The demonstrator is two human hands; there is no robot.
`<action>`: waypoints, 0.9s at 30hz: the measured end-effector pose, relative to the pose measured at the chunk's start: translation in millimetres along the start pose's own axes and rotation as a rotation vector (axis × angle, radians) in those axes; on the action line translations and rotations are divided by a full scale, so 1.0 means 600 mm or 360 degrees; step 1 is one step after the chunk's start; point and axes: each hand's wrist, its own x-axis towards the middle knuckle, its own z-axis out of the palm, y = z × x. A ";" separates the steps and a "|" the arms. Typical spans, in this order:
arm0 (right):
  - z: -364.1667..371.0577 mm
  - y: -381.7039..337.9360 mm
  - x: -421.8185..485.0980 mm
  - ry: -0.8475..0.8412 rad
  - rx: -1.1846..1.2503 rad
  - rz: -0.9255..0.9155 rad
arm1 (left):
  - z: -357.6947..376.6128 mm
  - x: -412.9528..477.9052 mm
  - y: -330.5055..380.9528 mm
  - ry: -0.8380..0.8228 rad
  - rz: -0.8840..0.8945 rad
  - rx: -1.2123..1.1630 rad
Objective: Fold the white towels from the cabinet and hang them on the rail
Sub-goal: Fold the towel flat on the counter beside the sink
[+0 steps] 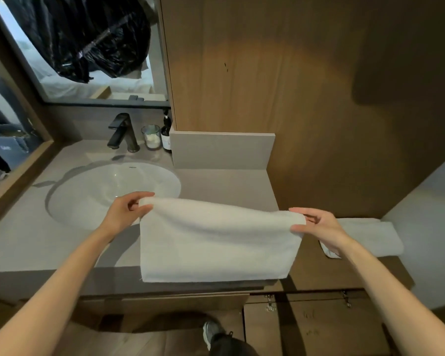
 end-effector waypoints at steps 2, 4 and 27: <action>0.004 0.006 -0.022 0.0141 -0.0044 -0.0109 | -0.005 -0.020 0.009 -0.0015 0.0066 0.0000; 0.006 0.008 -0.038 0.0224 -0.0020 -0.0171 | -0.010 -0.038 0.018 -0.0051 0.0136 0.0007; 0.003 -0.030 -0.004 0.0097 0.0672 0.0275 | -0.057 -0.004 0.048 -0.0047 0.0312 0.0327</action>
